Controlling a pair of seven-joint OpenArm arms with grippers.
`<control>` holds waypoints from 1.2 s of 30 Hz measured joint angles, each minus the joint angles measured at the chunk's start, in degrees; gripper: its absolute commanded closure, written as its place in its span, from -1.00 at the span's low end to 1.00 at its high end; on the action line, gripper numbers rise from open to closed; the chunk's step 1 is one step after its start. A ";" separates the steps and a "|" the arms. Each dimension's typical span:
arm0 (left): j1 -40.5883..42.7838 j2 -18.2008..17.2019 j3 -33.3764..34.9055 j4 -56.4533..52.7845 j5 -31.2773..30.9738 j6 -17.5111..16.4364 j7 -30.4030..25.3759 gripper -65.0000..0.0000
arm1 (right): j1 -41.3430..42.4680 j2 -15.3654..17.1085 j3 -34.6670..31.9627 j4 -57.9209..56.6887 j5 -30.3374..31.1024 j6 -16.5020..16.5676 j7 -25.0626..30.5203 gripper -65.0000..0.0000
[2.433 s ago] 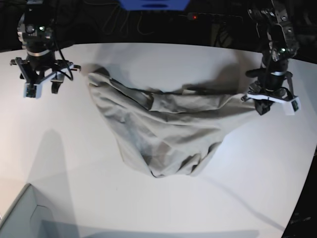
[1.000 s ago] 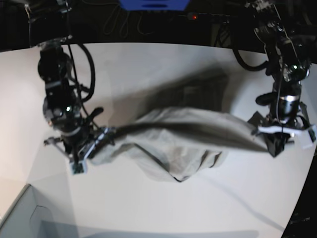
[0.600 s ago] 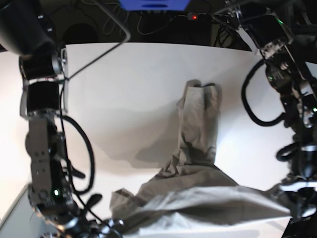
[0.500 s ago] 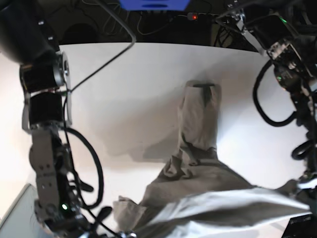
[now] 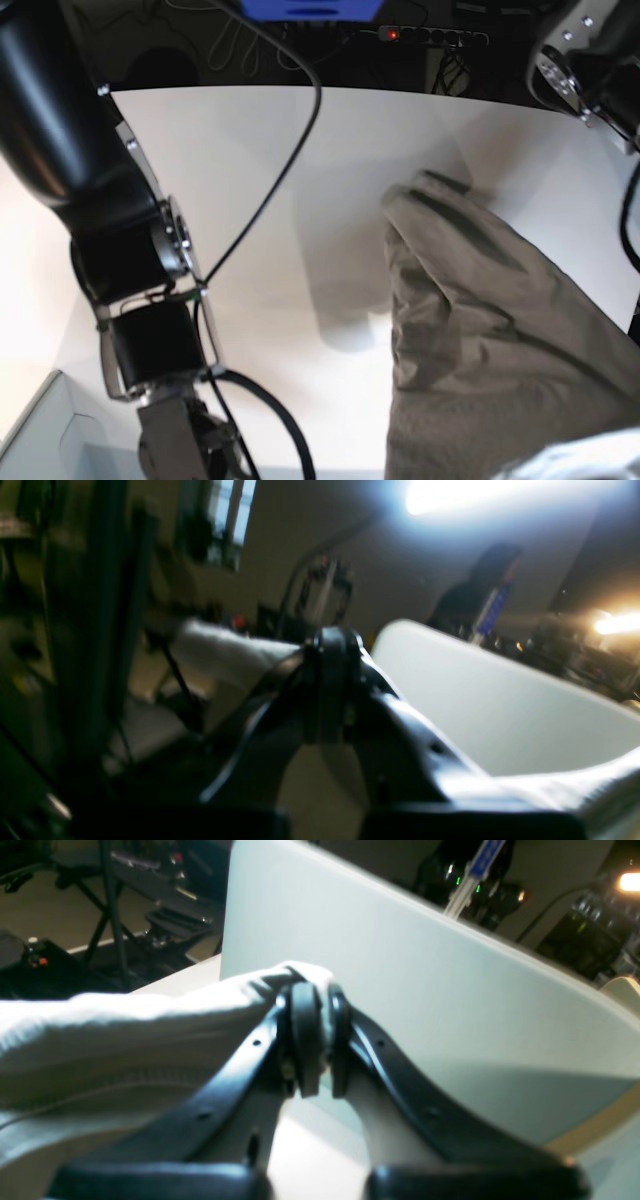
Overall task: Layout the t-shirt on the table in an organized manner, then fold the t-shirt properly
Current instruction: 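Lower the shirt onto the table, stretching it between both grippers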
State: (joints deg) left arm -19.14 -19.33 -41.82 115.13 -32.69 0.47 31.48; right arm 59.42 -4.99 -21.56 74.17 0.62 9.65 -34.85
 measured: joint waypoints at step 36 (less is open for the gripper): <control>22.27 16.46 16.50 -19.65 0.44 -0.59 -0.87 0.17 | -31.39 18.47 21.94 9.51 -0.07 0.48 6.03 1.00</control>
State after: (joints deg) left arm 3.14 -2.87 -25.32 95.48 -32.25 -0.12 30.61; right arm 28.03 13.47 0.38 83.68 0.56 10.13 -28.82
